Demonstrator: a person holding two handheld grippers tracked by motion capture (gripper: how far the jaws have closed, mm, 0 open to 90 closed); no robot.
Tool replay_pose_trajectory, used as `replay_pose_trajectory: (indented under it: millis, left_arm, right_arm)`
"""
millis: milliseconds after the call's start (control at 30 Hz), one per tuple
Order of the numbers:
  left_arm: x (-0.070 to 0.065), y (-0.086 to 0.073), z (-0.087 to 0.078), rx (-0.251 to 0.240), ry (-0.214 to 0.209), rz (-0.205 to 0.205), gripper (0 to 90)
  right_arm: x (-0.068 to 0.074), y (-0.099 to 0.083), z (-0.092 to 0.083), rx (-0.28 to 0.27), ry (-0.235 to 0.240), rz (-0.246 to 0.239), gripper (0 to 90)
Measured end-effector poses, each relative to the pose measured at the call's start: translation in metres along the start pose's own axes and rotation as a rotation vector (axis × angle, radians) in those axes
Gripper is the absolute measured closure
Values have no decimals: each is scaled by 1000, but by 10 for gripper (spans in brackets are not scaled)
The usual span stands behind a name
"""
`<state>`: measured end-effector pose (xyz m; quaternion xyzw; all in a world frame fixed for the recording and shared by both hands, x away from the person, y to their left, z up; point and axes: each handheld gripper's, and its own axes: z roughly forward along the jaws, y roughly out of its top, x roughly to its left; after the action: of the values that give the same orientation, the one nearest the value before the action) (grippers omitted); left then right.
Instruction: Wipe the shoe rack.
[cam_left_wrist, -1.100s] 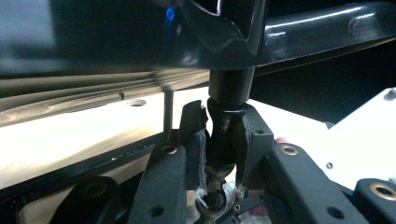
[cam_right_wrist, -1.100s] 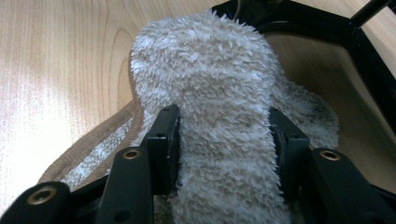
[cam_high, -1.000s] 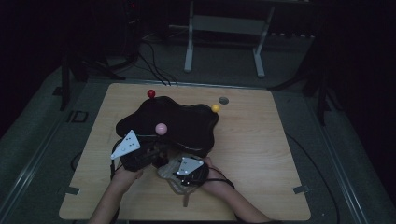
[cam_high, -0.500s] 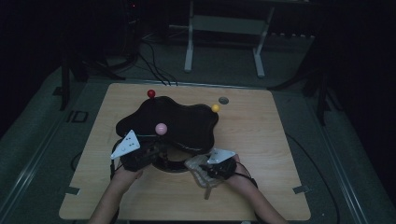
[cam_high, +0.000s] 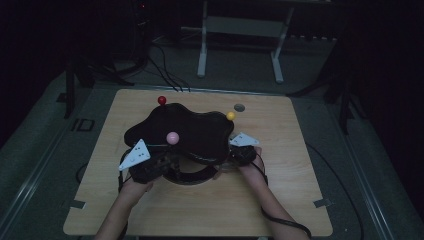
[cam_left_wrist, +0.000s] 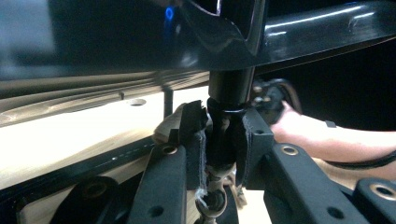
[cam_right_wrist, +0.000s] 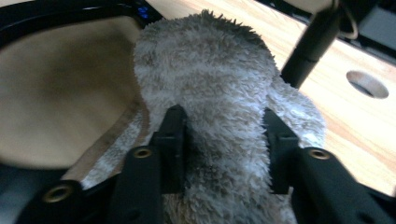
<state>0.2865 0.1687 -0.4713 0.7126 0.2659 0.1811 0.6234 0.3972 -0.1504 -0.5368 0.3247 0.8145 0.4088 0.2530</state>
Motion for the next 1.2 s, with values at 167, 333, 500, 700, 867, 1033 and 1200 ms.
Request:
replay_pose_trajectory:
  millis: [167,333,500,700,867,1033,1200]
  left_arm:
    - [0,0,0,-1,0,0,750]
    - [-1,0,0,-4,4,-4,750]
    - [-1,0,1,-4,7,-3,750]
    - [-1,-1,1,-6,8,-2,750]
    - [-2,-1,1,-7,9,-4,749]
    - [-2,-1,1,-5,11,-5,749]
    - [-4,1,1,6,18,-4,741]
  right_arm:
    - [-13,-6,16,53,89,121,570]
    - [-5,-14,9,42,171,119,572]
    - [7,-23,-4,25,226,91,572]
    - [30,-29,-19,16,266,36,593]
    - [56,-28,-27,32,304,-30,617]
    - [75,-28,-34,16,280,-85,668]
    - [75,-23,-48,-3,247,-83,680]
